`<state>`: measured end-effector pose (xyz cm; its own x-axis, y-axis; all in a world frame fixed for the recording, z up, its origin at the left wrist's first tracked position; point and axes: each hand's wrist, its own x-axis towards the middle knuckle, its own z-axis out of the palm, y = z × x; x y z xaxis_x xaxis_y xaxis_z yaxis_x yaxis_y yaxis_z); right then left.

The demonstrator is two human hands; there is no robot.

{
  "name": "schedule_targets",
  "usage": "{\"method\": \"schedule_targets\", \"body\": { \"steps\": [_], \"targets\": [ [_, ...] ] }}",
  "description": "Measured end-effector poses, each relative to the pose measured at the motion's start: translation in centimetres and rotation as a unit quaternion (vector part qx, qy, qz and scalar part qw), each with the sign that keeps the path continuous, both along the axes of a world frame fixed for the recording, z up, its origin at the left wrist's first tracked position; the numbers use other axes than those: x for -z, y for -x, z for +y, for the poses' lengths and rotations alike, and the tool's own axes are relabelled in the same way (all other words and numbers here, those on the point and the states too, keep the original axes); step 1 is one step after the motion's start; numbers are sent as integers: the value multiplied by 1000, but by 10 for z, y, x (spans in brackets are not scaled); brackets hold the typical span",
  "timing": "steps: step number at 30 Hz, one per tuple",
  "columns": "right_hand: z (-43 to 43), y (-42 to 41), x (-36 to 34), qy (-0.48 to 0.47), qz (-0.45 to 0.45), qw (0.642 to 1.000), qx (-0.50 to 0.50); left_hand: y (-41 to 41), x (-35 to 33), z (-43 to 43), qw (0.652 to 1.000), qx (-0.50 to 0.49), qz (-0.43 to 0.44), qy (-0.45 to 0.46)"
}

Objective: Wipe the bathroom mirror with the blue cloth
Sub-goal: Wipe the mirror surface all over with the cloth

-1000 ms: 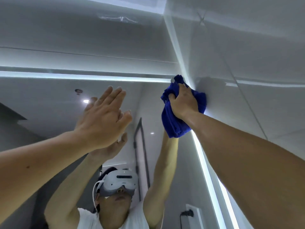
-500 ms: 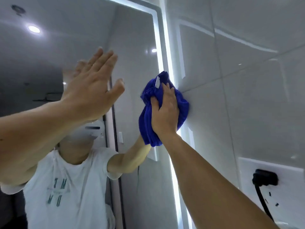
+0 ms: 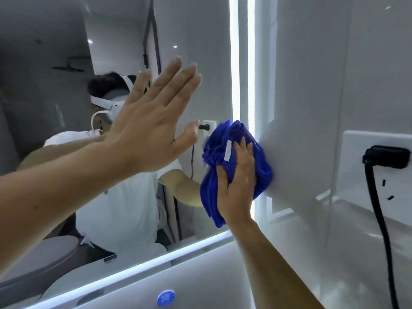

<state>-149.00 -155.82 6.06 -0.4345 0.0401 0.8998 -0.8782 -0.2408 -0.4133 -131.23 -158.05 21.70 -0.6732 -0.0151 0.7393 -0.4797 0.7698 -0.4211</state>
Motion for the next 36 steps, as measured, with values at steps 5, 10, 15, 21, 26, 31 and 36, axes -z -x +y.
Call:
{"method": "schedule_targets", "body": {
  "steps": [5,10,15,21,26,31,36],
  "targets": [
    [7,0,99,-22,8,1000,-21,-9,37,10,999,-12,-31,-20],
    [16,-7,182,-97,-21,995,-29,-20,53,17,998,-14,-35,-40],
    [26,-10,190,-145,-18,989,-9,-27,52,25,999,-18,-30,-39],
    [15,-6,30,-70,28,997,5,-25,39,33,1000,-12,-16,-21],
    [1,3,-16,4,30,999,22,-32,43,23,1000,-1,4,0],
    [-3,-7,70,29,-5,1000,1,-37,57,12,1000,-6,2,-5],
    [-11,-36,159,31,-117,993,9,-45,62,10,1000,-17,-5,-7]
  ]
}}
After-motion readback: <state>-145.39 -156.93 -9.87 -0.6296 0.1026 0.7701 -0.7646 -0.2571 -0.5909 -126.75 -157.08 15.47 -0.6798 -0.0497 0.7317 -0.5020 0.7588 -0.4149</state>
